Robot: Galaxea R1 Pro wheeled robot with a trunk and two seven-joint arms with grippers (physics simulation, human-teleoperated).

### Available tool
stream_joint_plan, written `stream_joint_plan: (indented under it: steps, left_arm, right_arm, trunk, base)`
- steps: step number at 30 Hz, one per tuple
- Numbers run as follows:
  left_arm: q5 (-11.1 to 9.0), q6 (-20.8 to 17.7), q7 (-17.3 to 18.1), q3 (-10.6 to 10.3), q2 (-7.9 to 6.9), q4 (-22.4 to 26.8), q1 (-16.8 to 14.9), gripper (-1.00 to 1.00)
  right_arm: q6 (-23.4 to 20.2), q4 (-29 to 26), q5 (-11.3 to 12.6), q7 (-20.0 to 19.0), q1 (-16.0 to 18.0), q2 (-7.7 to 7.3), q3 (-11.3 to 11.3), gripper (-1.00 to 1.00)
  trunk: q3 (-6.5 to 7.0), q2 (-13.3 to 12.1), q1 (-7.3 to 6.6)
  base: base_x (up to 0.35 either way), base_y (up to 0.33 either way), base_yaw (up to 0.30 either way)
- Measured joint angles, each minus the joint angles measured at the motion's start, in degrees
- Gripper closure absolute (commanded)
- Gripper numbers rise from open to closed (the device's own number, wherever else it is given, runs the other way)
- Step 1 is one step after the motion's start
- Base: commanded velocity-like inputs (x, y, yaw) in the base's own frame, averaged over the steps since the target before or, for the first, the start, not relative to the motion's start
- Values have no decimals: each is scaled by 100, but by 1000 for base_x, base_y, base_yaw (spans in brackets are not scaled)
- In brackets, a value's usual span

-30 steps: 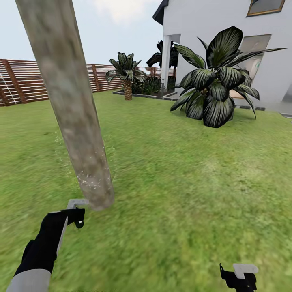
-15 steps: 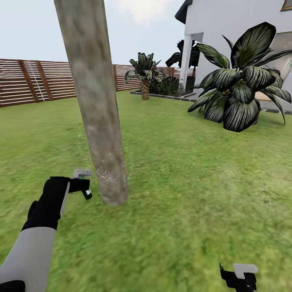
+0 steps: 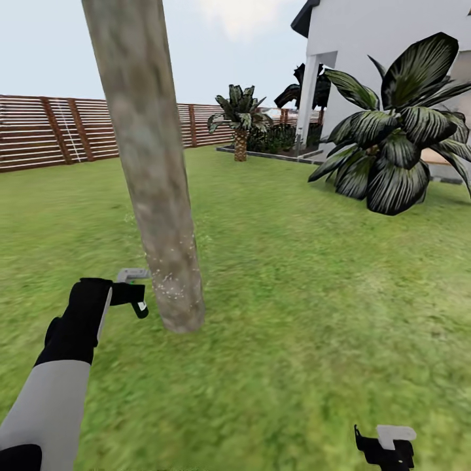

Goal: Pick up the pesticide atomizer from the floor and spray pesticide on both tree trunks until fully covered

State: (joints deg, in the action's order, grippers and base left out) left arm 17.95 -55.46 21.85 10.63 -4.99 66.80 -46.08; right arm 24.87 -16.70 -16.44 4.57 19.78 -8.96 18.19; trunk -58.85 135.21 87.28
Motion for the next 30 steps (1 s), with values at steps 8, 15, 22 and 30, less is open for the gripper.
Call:
stream_joint_plan:
  steps: [8,15,22,30]
  left_arm:
    - [5,8,0,-8,-2,0,27,100]
    - [18,9,0,-16,-2,0,38,100]
    - [17,20,0,-18,-2,-9,44,100]
    - [28,18,-3,-18,-2,-9,45,100]
  right_arm:
    - [0,-5,0,0,0,0,-1,-100]
    - [0,0,-8,0,0,0,0,-100]
    - [0,0,-7,0,0,0,-2,-100]
    - [0,0,0,0,0,0,-2,-100]
  trunk:
    - [0,0,0]
    - [0,0,0]
    - [0,0,0]
    - [0,0,0]
  base:
    - [196,-131,200]
    - [62,-26,4]
    - [164,-204,62]
    - [-35,-273,186]
